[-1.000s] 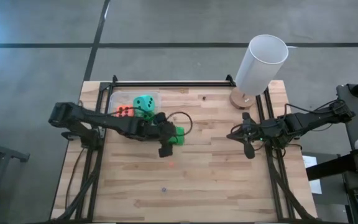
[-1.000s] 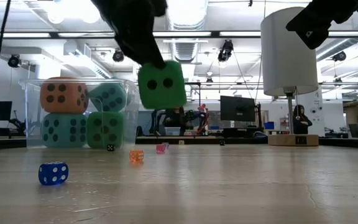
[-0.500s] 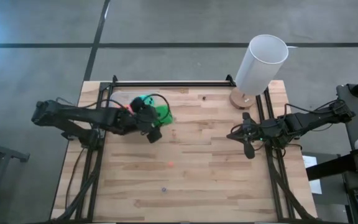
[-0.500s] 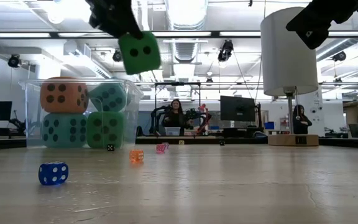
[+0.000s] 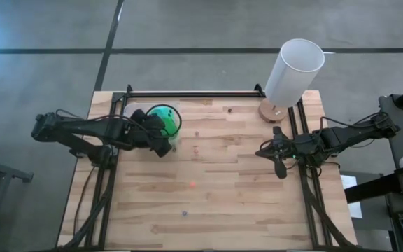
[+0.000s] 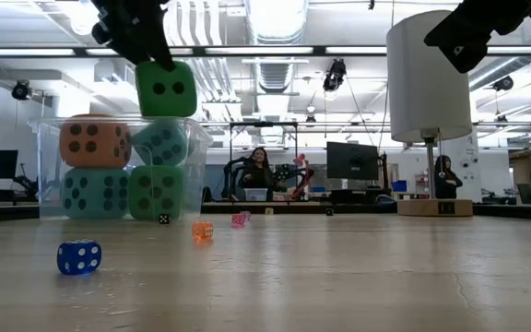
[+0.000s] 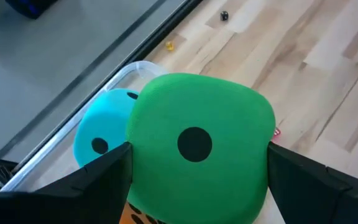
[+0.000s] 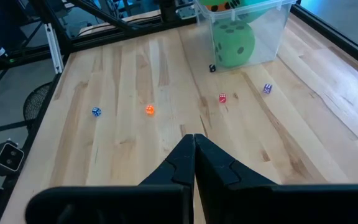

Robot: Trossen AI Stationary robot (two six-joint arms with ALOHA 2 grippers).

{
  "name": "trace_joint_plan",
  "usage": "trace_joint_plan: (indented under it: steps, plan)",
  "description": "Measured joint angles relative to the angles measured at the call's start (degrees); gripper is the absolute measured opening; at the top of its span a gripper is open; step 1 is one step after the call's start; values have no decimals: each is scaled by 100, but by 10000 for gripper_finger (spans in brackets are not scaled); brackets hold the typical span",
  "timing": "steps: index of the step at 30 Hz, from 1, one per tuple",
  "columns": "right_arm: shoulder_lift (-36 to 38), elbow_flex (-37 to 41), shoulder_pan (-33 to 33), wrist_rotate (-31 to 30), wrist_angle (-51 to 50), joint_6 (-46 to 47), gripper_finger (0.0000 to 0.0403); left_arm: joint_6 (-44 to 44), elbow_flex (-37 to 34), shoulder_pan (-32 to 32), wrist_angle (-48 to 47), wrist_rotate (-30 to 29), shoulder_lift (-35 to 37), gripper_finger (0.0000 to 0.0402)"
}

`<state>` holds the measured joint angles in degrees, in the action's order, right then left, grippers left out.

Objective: Pick & Place Dice
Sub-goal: Put the green large dice into the transparent bin

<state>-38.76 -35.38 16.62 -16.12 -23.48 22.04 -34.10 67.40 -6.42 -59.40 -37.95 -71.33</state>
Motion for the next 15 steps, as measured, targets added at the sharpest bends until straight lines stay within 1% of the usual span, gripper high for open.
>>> trace_joint_plan:
  steps: [3,10,15]
  plan:
    - [0,0,0,0,0,2,8,-39,-20,4,-35,-83,-10,326]
    - [-2,0,0,-1,-2,0,8,-32,-20,9,-96,-561,-123,326]
    - [0,0,0,0,2,2,8,38,-25,9,-127,-579,-238,327]
